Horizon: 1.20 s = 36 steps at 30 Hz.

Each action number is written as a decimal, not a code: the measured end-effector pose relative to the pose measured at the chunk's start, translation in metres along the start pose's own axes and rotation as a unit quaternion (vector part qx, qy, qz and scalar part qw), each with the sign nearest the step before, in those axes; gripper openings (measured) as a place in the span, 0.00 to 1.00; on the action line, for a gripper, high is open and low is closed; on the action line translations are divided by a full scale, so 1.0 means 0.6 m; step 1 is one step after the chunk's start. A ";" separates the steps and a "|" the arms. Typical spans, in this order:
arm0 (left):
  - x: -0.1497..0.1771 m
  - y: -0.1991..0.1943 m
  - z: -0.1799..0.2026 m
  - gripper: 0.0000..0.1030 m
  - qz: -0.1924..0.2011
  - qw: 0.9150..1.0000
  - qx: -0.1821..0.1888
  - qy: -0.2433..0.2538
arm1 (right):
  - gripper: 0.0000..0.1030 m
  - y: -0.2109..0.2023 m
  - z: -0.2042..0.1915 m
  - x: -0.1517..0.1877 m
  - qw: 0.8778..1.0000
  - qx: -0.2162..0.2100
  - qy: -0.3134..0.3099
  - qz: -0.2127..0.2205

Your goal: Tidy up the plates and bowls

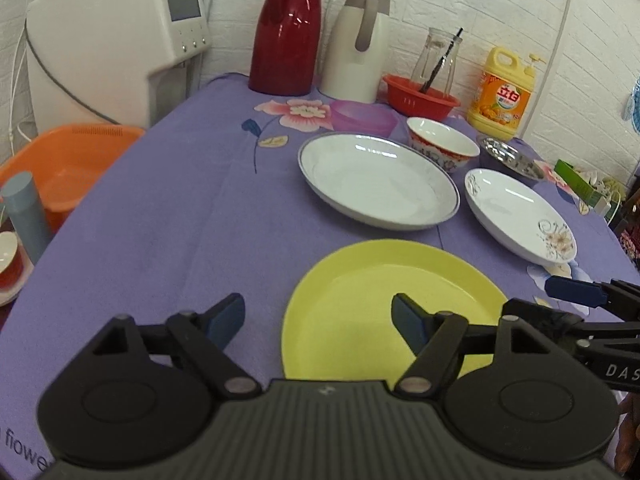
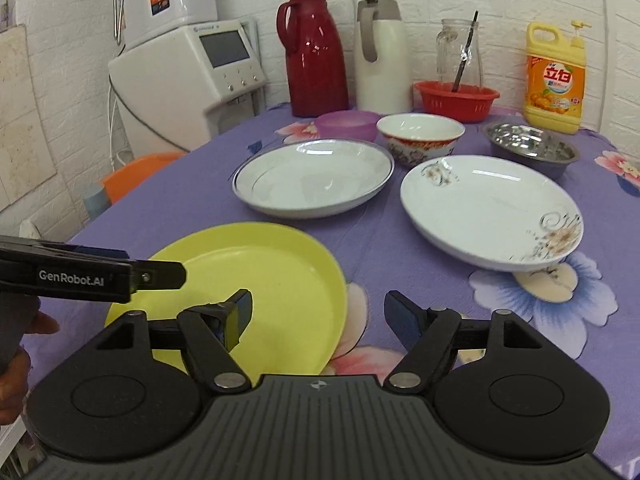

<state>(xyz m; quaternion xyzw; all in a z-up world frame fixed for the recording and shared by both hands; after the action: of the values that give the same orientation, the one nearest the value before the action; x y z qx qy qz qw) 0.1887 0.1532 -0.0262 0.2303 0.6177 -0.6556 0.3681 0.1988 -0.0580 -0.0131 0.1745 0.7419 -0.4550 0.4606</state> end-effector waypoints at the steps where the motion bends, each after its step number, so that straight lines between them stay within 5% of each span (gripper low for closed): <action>1: -0.013 0.002 -0.005 0.72 0.003 1.000 0.000 -0.006 | 1.00 0.001 0.004 -0.011 1.000 0.002 -0.006 0.005; 8: -0.152 0.030 -0.015 0.73 0.054 0.997 0.001 -0.061 | 1.00 0.073 0.023 -0.112 0.999 -0.019 -0.034 0.023; 12: -0.203 0.092 -0.015 0.76 0.055 0.995 -0.035 -0.082 | 1.00 0.145 0.042 -0.153 0.999 -0.019 -0.025 0.013; 18: -0.180 0.208 -0.030 0.76 -0.014 0.992 -0.082 -0.093 | 1.00 0.223 0.083 -0.157 1.000 0.001 0.002 -0.016; 36: -0.158 0.244 -0.023 0.76 -0.019 0.994 -0.088 -0.066 | 1.00 0.279 0.060 -0.135 0.998 -0.002 -0.026 -0.057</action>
<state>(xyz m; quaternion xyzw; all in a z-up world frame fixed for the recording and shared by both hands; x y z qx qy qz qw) 0.3577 0.1904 -0.0500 0.1411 0.6519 -0.6192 0.4143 0.3729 0.0130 -0.0368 0.1193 0.7393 -0.4831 0.4537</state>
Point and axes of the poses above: each gripper's, at about its wrist camera, not at the fingertips, and y roughly the way its jaws point, z to its right, x to its underside, the point moved 4 cm from there along y, roughly the way its jaws point, and after that the axes turned 5 degrees about -x, right-handed, at the moved point
